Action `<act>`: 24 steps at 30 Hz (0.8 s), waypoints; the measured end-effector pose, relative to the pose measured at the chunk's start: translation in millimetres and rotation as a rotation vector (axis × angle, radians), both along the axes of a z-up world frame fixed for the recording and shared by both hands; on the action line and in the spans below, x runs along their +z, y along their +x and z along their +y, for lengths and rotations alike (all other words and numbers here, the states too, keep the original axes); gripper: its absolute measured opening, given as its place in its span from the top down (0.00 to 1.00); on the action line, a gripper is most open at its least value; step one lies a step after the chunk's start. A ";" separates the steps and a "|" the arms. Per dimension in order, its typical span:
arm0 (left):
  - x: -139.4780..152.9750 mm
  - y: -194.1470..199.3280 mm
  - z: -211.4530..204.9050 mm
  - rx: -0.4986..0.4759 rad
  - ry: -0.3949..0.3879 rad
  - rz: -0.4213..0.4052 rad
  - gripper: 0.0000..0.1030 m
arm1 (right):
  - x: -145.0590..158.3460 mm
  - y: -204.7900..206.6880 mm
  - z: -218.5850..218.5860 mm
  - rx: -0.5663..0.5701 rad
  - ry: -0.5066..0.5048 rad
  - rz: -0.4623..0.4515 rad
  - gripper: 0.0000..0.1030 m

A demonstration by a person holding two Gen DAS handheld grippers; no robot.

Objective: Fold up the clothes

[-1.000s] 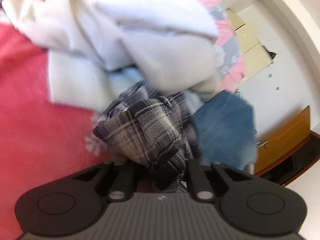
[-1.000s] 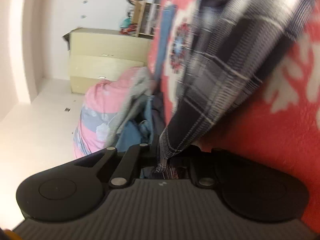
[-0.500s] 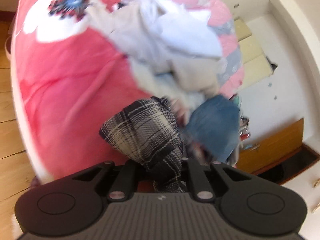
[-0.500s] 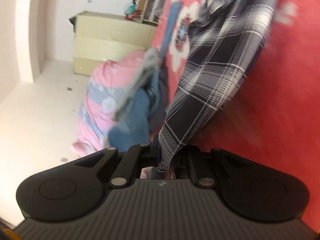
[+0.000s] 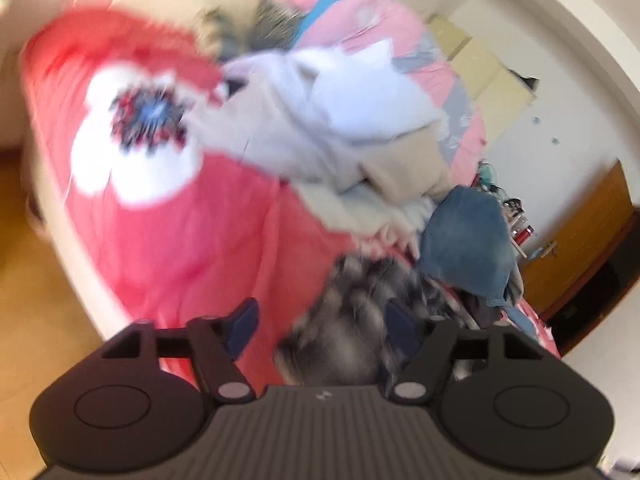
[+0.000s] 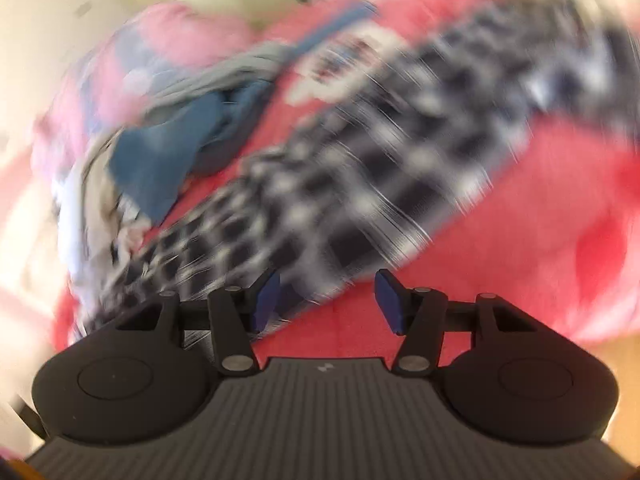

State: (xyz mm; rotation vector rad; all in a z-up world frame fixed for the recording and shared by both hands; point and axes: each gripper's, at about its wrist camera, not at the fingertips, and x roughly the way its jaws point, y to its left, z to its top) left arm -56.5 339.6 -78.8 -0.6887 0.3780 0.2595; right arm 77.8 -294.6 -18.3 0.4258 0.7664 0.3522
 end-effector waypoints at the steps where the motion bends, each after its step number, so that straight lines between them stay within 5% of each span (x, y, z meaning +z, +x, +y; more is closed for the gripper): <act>1: 2.8 8.2 3.3 -0.028 0.009 -0.004 0.27 | 10.4 -1.4 13.6 0.053 -0.033 -0.070 0.49; 6: 11.6 54.6 2.8 -0.175 0.064 -0.012 0.29 | 28.4 33.3 148.7 0.485 -0.193 -0.342 0.50; 9: 11.3 82.5 -4.5 -0.239 0.132 0.018 0.40 | 17.7 55.8 224.9 0.729 -0.298 -0.416 0.50; 11: 9.3 96.6 -9.9 -0.275 0.178 0.057 0.57 | 9.6 74.8 265.7 0.850 -0.366 -0.437 0.50; 19: 1.1 100.0 -29.6 -0.315 0.343 0.106 0.65 | -39.8 130.4 334.5 1.099 -0.627 -0.330 0.53; 22: -0.9 97.3 -34.7 -0.301 0.359 0.124 0.66 | -39.0 121.7 329.9 1.101 -0.625 -0.320 0.87; 24: 0.4 94.5 -38.1 -0.273 0.361 0.121 0.67 | -37.5 110.1 331.0 1.055 -0.641 -0.361 0.92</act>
